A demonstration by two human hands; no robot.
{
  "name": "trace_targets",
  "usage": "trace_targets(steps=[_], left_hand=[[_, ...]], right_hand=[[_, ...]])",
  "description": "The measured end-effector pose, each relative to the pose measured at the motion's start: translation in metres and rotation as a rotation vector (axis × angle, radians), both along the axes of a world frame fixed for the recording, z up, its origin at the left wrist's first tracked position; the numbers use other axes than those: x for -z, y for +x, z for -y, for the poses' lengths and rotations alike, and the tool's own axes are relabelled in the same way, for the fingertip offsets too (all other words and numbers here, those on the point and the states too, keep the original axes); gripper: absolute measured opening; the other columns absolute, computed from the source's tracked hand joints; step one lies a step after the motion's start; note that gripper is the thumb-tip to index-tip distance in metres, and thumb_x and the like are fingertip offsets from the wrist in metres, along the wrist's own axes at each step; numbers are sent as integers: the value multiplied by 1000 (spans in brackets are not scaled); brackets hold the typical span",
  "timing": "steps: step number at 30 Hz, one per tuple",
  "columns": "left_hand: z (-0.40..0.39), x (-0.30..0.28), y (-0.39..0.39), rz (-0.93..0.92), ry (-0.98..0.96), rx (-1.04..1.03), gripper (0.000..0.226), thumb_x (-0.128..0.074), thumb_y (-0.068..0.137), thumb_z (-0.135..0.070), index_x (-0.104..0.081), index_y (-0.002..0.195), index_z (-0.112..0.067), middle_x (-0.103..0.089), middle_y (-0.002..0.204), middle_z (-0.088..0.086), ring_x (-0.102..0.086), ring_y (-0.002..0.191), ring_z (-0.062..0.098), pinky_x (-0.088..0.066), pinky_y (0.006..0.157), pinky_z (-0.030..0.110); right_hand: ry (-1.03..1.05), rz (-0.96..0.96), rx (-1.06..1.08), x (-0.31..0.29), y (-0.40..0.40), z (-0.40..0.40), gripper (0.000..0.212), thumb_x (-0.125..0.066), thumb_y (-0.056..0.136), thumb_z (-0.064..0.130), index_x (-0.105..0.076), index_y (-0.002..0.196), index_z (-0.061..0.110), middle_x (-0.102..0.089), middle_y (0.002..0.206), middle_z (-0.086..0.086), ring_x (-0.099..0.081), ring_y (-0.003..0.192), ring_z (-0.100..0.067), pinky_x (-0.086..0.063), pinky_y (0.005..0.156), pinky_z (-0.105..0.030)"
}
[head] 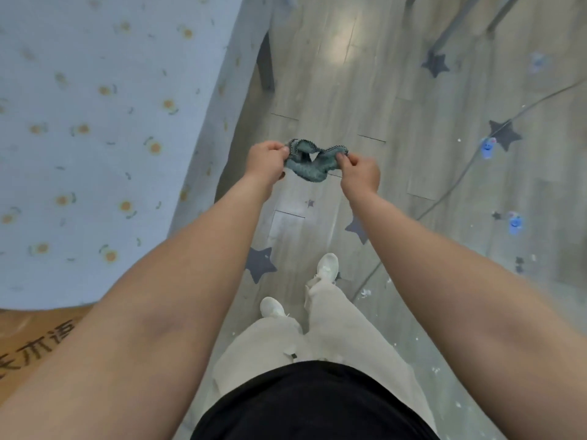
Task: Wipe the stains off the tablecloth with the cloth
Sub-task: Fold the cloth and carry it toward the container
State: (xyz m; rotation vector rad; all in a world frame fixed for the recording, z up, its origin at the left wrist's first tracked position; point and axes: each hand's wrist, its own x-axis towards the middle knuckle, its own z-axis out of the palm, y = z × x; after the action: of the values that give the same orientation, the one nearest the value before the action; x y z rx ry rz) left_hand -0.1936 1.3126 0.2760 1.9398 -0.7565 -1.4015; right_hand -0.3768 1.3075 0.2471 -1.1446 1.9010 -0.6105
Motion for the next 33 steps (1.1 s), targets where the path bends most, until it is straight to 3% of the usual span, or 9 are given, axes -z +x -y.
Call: trace_targets(steps=[3, 7, 11, 15, 18, 23, 28, 30, 33], left_hand=[[41, -3, -22, -168, 57, -133, 23, -43, 103, -14, -53, 83, -18, -63, 90, 6, -61, 85, 25, -47, 78, 35], [95, -16, -52, -577, 0, -368, 30, -33, 106, -17, -60, 111, -4, -69, 110, 17, -67, 99, 32, -53, 93, 43], [152, -34, -72, -869, -53, -425, 41, -44, 105, -33, -58, 120, 3, -61, 128, 26, -60, 119, 39, -48, 103, 52], [208, -40, -82, -760, -74, -248, 37, -58, 92, 7, -50, 127, 12, -64, 116, 31, -67, 99, 39, -60, 76, 46], [249, -46, -82, -757, -36, -110, 27, -52, 93, 12, -52, 120, 8, -65, 108, 30, -67, 95, 39, -60, 80, 48], [329, -60, -77, -818, -77, 3, 42, -48, 95, 11, -49, 137, 5, -67, 104, 21, -70, 88, 26, -60, 77, 32], [409, -58, -82, -613, -40, 122, 54, -47, 100, 2, -43, 149, -23, -67, 115, 10, -66, 95, 27, -59, 83, 44], [439, -58, -87, -545, -6, 187, 58, -52, 100, -5, -40, 149, -33, -66, 117, 4, -66, 97, 24, -59, 80, 45], [496, -56, -101, -441, 30, 243, 69, -66, 92, -8, -33, 146, -36, -63, 121, 4, -67, 103, 25, -59, 78, 44]], right_hand=[[18, 148, 133, -3, -24, 40, 45, -60, 93, 22, -39, 53, 19, -30, 52, 5, -27, 53, -13, -22, 52, -29], [66, 418, 319, -10, -49, 93, 27, -53, 91, 1, -54, 69, 16, -56, 74, -6, -54, 67, -18, -50, 63, -32], [213, 473, 154, -14, -59, 134, 32, -43, 77, -17, -56, 74, 12, -58, 80, -10, -58, 83, -27, -54, 78, -39], [233, 539, 79, -24, -64, 184, 34, -55, 69, 11, -61, 103, 15, -64, 93, -7, -58, 89, -22, -43, 75, -31], [194, 683, 32, -36, -58, 233, 51, -55, 68, 14, -58, 119, 21, -68, 104, 2, -59, 100, -15, -40, 85, -34], [101, 696, 21, -56, -46, 319, 25, -57, 91, 5, -64, 115, 0, -70, 103, -13, -68, 91, -23, -55, 78, -35], [19, 597, 99, -53, -53, 393, 12, -59, 94, 8, -70, 98, 9, -73, 97, -11, -71, 90, -25, -58, 84, -45], [32, 594, 122, -48, -59, 424, 22, -58, 94, 7, -65, 115, 10, -70, 108, -12, -70, 96, -26, -57, 87, -48], [104, 625, 61, -47, -78, 481, 63, -58, 92, 1, -37, 147, 23, -57, 129, -15, -66, 101, -26, -59, 82, -41]])
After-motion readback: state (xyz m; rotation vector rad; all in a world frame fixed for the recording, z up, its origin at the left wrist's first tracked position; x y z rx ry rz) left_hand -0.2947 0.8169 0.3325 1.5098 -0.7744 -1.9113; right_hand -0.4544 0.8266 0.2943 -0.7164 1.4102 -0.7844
